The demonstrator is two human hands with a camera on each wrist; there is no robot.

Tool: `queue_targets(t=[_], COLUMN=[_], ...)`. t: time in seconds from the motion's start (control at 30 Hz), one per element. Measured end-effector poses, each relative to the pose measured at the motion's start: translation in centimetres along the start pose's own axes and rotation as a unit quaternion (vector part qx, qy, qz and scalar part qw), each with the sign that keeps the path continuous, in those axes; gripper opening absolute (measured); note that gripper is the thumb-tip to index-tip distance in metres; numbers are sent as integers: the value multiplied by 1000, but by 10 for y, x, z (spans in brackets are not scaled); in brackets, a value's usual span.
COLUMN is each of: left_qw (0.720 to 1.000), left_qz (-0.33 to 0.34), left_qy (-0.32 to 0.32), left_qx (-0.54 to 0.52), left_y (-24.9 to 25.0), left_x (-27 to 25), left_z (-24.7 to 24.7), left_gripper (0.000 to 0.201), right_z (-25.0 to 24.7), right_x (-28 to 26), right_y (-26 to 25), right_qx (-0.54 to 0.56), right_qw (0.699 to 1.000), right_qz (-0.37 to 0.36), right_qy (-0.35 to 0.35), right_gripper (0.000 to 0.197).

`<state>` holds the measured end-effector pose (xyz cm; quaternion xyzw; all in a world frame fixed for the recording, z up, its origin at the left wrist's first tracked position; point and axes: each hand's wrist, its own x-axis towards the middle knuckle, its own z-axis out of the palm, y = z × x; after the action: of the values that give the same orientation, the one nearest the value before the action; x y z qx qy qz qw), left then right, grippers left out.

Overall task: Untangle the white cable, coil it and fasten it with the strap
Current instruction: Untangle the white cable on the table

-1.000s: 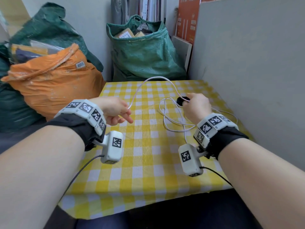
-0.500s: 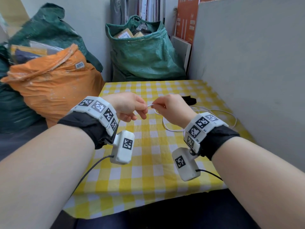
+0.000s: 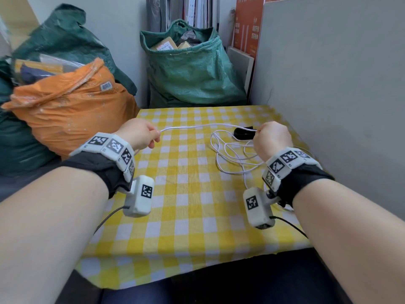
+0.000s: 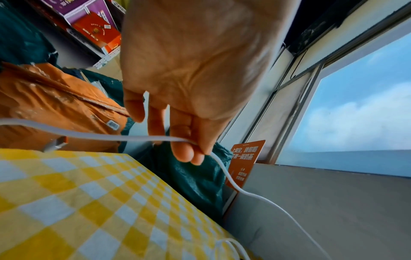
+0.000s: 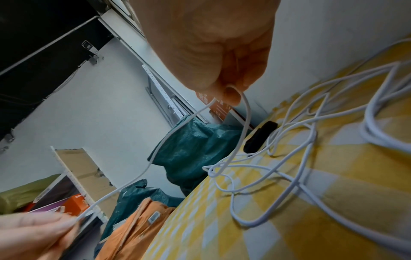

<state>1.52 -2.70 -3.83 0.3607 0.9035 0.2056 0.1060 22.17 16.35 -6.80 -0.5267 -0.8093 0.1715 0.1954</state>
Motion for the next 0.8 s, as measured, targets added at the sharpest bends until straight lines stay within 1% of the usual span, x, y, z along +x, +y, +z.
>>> queue_targets(t=[0.03, 0.07, 0.1, 0.13, 0.2, 0.23, 0.27, 0.33, 0.37, 0.4, 0.43, 0.5, 0.53, 0.6, 0.67, 0.7, 0.73, 0.77, 0.8], left_qw=[1000, 999, 998, 997, 994, 992, 988, 978, 974, 973, 974, 978, 981, 983, 976, 969, 966, 966, 968], left_qz=[6, 15, 27, 41, 66, 74, 80, 87, 87, 83, 73, 45, 30, 1, -19, -22, -16, -4, 12], left_qy=[-12, -26, -41, -54, -73, -81, -91, -113, -119, -119, -114, -85, -64, -5, 64, 84, 87, 76, 56], left_qx=[-15, -28, -35, -38, -51, -68, -94, -151, -169, -179, -184, -185, -183, -181, -209, -230, -244, -248, -243], left_y=[4, 10, 17, 24, 37, 43, 46, 52, 52, 51, 48, 37, 31, 19, 11, 9, 9, 11, 13], left_x=[-1, -2, -4, -6, -9, -11, -12, -14, -15, -15, -14, -13, -12, -12, -11, -9, -7, -5, -3], left_z=[1, 2, 4, 5, 8, 10, 12, 14, 14, 13, 11, 5, 2, -3, -6, -7, -8, -8, -8], left_gripper=[30, 30, 30, 30, 29, 28, 27, 25, 25, 24, 25, 27, 28, 29, 26, 27, 27, 27, 27], right_z=[1, 2, 4, 7, 10, 11, 12, 13, 13, 13, 13, 15, 15, 13, 11, 10, 10, 9, 9], right_x=[-2, -5, -8, -13, -23, -28, -33, -38, -39, -38, -34, -19, -11, 0, 5, 5, 5, 4, 2], right_y=[-4, -9, -16, -22, -38, -45, -51, -57, -58, -57, -53, -40, -32, -15, -4, -1, -1, -3, -6], right_qx=[-8, -15, -15, 0, 48, 60, 69, 92, 106, 114, 114, 88, 62, 5, -19, -26, -37, -48, -45], right_qw=[1000, 1000, 998, 994, 969, 953, 939, 920, 916, 917, 927, 956, 971, 991, 998, 999, 999, 998, 998], right_qz=[-1, -19, -57, -113, -243, -297, -335, -378, -386, -380, -357, -279, -232, -129, -52, -27, -13, -13, -28], right_qy=[-12, -17, -13, -4, -5, -18, -31, -41, -36, -28, -18, 13, 26, 21, 0, -14, -29, -35, -32], right_gripper=[25, 26, 30, 37, 48, 48, 44, 28, 25, 25, 27, 28, 28, 26, 25, 25, 25, 26, 28])
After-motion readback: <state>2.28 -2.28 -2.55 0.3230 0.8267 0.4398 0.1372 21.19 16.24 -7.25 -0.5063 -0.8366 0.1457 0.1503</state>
